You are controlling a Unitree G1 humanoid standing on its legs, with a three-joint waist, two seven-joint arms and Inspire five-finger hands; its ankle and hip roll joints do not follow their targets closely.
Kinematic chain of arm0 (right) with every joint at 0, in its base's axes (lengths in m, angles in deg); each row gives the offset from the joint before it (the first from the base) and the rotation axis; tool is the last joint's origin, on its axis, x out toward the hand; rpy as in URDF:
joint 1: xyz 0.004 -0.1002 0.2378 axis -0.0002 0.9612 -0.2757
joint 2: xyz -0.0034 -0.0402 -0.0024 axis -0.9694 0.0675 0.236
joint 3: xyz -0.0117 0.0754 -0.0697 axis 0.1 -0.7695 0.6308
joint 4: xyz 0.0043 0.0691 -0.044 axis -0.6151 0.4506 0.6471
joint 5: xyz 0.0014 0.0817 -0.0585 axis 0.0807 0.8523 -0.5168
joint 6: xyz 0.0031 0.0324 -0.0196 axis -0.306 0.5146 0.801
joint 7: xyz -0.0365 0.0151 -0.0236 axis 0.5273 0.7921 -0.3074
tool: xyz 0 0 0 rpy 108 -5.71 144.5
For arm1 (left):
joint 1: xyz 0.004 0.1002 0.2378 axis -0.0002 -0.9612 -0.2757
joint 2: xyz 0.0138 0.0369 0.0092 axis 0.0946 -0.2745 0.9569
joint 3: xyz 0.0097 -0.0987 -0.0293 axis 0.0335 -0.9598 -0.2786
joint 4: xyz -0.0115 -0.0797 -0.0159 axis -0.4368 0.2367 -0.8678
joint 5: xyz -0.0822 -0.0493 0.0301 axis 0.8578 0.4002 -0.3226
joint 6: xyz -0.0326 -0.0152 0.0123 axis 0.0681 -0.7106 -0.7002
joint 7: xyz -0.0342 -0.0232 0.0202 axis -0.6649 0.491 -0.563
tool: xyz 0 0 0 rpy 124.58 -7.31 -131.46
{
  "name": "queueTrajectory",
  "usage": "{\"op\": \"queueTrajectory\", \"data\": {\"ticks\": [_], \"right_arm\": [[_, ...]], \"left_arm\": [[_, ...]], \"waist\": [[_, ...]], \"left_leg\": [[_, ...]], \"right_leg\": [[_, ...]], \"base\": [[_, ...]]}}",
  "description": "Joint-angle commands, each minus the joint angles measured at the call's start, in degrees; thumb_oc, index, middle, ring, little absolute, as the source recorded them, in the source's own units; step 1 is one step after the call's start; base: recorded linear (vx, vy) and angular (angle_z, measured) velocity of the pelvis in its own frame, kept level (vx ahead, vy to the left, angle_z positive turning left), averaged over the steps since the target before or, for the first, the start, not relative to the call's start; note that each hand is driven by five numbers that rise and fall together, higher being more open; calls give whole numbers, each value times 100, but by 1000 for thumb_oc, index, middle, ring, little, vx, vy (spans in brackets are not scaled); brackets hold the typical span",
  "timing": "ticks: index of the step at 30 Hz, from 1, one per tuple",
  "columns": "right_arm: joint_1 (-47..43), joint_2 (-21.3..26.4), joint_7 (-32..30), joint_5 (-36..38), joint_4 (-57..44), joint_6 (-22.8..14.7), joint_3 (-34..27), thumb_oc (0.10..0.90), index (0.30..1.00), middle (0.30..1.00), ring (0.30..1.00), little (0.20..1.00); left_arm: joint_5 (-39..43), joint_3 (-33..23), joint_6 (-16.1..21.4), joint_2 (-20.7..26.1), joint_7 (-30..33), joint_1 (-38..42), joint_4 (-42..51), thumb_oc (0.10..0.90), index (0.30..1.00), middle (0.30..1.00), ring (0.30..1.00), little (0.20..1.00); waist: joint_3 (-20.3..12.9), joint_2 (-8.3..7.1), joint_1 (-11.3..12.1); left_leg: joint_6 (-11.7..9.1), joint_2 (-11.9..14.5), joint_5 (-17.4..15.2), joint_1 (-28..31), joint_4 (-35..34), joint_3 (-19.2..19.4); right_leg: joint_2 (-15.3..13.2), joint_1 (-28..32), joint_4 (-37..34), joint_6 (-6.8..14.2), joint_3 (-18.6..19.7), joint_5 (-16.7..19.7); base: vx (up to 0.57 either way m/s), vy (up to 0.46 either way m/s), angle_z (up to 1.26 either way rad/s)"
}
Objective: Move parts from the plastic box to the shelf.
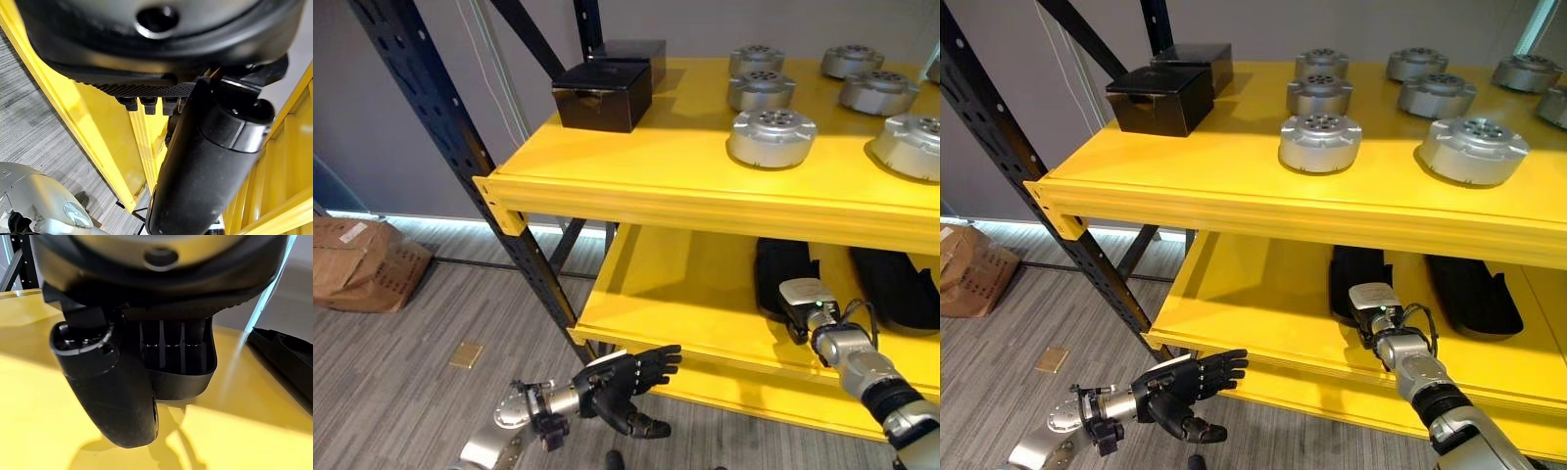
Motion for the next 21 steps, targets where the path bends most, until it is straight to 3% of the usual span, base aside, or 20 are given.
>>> {"op": "queueTrajectory", "data": {"ticks": [1,6,15,21], "right_arm": [[-584,44,-114,-207,71,-80,429,400,300,300,300,300],[-618,44,-132,-299,36,-175,471,400,300,300,300,300],[-570,20,-79,130,126,122,407,400,300,300,300,300],[-628,-15,-240,236,340,116,307,400,300,300,300,300]], "left_arm": [[162,-74,481,-201,-249,706,269,900,1000,1000,1000,1000],[166,-64,494,-192,-251,720,243,900,1000,1000,1000,1000],[148,-39,456,-188,-235,748,316,900,1000,1000,1000,1000],[154,-19,409,-174,-224,751,361,900,1000,1000,1000,1000]], "waist": [[167,-203,250],[188,-187,248],[213,-173,237],[219,-147,247]], "left_leg": [[-175,207,-783,539,34,427],[-174,207,-777,528,42,424],[-174,207,-774,523,35,422],[-174,205,-772,540,40,417]], "right_leg": [[36,-358,400,-54,33,-615],[30,-373,417,-56,33,-616],[18,-386,421,-54,29,-610],[16,-369,425,-60,24,-612]], "base": [[0,0,0],[0,0,0],[0,0,0],[0,0,0]]}}
